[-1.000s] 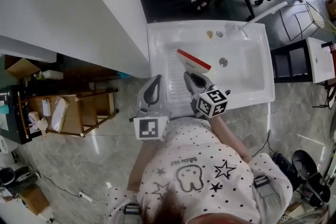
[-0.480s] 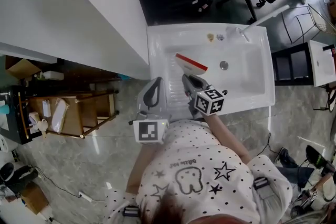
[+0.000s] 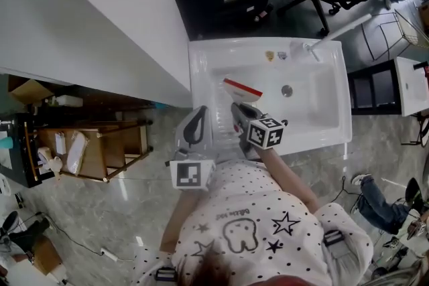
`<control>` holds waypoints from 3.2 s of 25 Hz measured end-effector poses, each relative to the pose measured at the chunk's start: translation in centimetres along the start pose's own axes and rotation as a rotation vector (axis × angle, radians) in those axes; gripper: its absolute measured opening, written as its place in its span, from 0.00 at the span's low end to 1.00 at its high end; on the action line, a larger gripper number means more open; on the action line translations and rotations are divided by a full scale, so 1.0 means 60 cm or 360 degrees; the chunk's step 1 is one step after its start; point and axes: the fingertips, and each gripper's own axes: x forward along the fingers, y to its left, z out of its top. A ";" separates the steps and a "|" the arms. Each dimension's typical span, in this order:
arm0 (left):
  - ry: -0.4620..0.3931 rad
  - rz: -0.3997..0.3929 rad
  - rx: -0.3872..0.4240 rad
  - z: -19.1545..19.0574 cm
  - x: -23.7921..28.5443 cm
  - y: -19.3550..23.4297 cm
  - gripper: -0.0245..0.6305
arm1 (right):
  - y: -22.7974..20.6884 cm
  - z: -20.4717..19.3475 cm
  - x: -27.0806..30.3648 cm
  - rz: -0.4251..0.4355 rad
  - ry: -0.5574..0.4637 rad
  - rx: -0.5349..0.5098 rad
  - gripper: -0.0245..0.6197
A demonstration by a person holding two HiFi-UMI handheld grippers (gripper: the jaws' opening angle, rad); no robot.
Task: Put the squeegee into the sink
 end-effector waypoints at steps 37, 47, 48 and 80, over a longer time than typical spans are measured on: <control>0.0051 0.0018 0.0022 -0.010 0.013 0.004 0.03 | -0.079 -0.053 0.057 0.0000 0.0189 0.0503 0.08; 0.0062 0.0020 0.0033 -0.012 0.013 0.004 0.03 | -0.113 -0.058 0.056 -0.0105 0.0279 0.0423 0.15; 0.0058 0.0021 0.0036 -0.011 0.013 0.004 0.03 | -0.115 -0.060 0.056 -0.0113 0.0287 0.0423 0.16; -0.0005 -0.0013 0.0015 0.002 0.011 -0.014 0.03 | -0.143 0.007 -0.003 -0.0460 0.0072 -0.0158 0.03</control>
